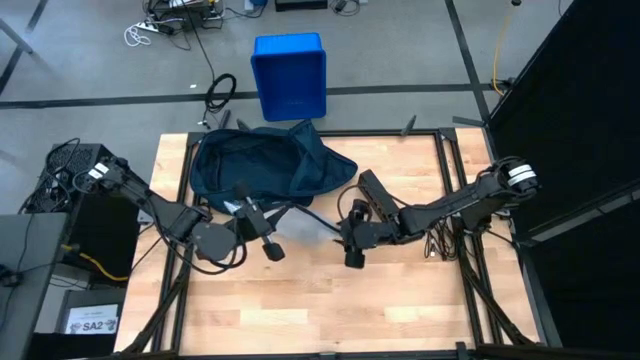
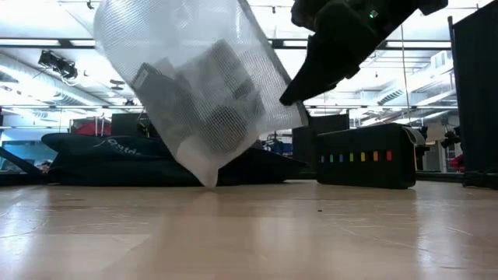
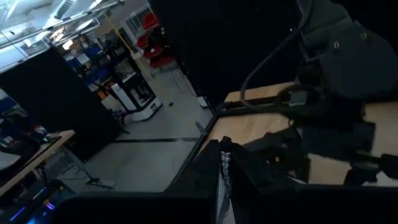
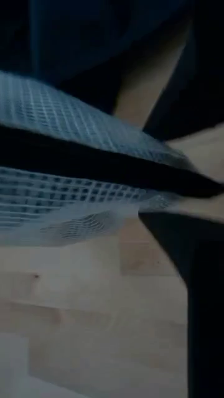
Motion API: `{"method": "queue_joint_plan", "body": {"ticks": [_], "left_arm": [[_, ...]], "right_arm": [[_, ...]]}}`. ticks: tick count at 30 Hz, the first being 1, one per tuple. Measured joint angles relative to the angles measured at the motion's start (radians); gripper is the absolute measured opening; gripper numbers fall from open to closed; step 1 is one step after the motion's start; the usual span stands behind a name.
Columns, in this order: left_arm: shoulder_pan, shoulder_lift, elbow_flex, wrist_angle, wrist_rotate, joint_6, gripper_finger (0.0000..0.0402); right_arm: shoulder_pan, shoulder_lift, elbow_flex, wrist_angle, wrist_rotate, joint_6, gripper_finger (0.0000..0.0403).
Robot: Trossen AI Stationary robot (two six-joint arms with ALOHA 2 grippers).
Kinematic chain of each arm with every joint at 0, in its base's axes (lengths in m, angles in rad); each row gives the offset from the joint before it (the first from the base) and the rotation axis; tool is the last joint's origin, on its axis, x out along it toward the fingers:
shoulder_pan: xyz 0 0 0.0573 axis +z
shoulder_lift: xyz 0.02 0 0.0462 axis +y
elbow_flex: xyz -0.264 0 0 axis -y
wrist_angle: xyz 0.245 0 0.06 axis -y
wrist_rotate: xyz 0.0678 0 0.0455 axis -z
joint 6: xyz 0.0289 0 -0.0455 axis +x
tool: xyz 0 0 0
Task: Unpack backpack
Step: Put the white white mesh envelope into the backpack
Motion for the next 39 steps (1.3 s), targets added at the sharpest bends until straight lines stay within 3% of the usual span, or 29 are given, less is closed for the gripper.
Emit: {"method": "queue_joint_plan", "body": {"ticks": [3, 4, 9, 12, 16, 20, 26, 32, 35, 39], "left_arm": [[0.000, 0.000, 0.042, -0.001, 0.000, 0.055, 0.0000], [0.000, 0.000, 0.058, -0.001, -0.001, 0.074, 0.0000], [0.000, -0.001, 0.131, -0.008, -0.058, 0.193, 0.0000], [0.000, -0.002, 0.167, -0.015, -0.158, 0.269, 0.0000], [0.000, -0.002, 0.191, -0.053, -0.304, 0.344, 0.0000], [0.017, -0.002, 0.197, -0.056, -0.347, 0.431, 0.0000], [0.100, -0.042, 0.199, -0.127, -0.350, 0.449, 0.0000], [0.241, -0.126, 0.200, -0.351, -0.255, 0.253, 0.0000], [0.308, -0.156, 0.200, -0.467, -0.191, 0.137, 0.0000], [0.384, -0.163, 0.200, -0.619, -0.180, 0.011, 0.0000]], "right_arm": [[-0.005, -0.007, 0.032, -0.002, -0.004, -0.082, 0.0041], [-0.005, -0.010, 0.048, -0.005, -0.004, -0.119, 0.0022], [-0.008, -0.028, 0.179, -0.040, 0.062, -0.295, 0.0003], [-0.033, -0.033, 0.275, -0.079, 0.125, -0.406, 0.0001], [-0.135, -0.034, 0.344, -0.082, 0.117, -0.506, 0.0000], [-0.298, -0.034, 0.374, -0.085, 0.010, -0.541, 0.0000], [-0.530, -0.032, 0.407, -0.045, -0.306, -0.502, 0.0000], [-0.618, -0.032, 0.439, 0.048, -0.562, -0.481, 0.0000], [-0.624, -0.029, 0.445, 0.087, -0.618, -0.480, 0.0000], [-0.627, 0.013, 0.447, 0.102, -0.661, -0.481, 0.0000]]}}
